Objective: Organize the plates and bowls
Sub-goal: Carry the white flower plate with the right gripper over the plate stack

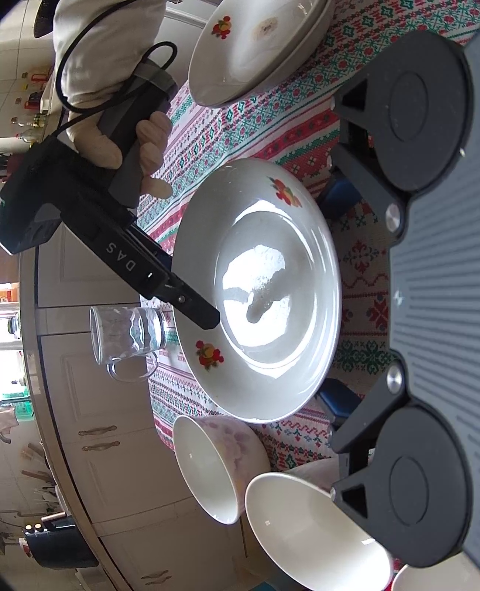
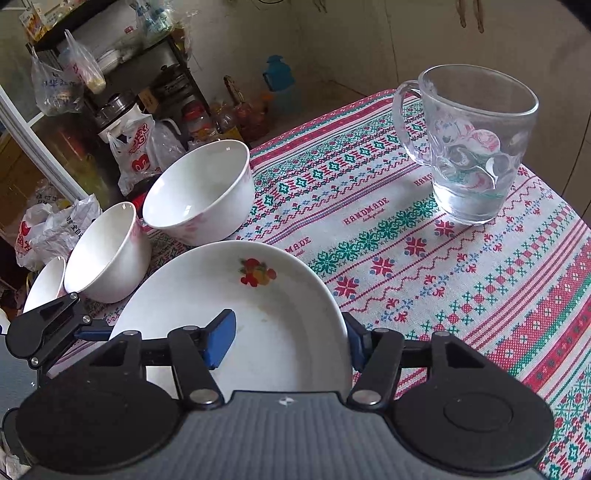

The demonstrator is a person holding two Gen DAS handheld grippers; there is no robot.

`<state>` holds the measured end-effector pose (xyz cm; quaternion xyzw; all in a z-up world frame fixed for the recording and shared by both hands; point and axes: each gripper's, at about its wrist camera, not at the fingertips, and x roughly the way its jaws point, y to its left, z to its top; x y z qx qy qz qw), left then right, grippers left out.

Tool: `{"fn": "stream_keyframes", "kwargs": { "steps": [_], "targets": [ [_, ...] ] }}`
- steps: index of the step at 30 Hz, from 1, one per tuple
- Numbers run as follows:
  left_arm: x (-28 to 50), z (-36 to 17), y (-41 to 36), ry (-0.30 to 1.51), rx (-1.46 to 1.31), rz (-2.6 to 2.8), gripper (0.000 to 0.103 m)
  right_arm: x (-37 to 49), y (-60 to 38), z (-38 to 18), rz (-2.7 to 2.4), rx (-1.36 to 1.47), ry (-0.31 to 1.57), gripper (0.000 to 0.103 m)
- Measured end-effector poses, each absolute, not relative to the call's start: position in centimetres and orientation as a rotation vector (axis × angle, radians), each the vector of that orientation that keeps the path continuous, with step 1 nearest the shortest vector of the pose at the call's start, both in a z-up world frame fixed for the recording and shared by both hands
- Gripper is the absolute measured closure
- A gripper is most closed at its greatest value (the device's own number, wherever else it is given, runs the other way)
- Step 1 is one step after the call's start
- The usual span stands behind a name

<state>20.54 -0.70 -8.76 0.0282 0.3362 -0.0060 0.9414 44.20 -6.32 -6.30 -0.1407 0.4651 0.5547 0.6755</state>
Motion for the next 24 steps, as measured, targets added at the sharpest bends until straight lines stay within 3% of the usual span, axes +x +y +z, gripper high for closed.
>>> {"fn": "stream_keyframes", "kwargs": {
  "steps": [24],
  "targets": [
    [18.1, -5.8, -2.3, 0.623, 0.112, -0.11, 0.011, 40.8, -10.3, -3.3, 1.167, -0.3, 1.004, 0.036]
  ]
}}
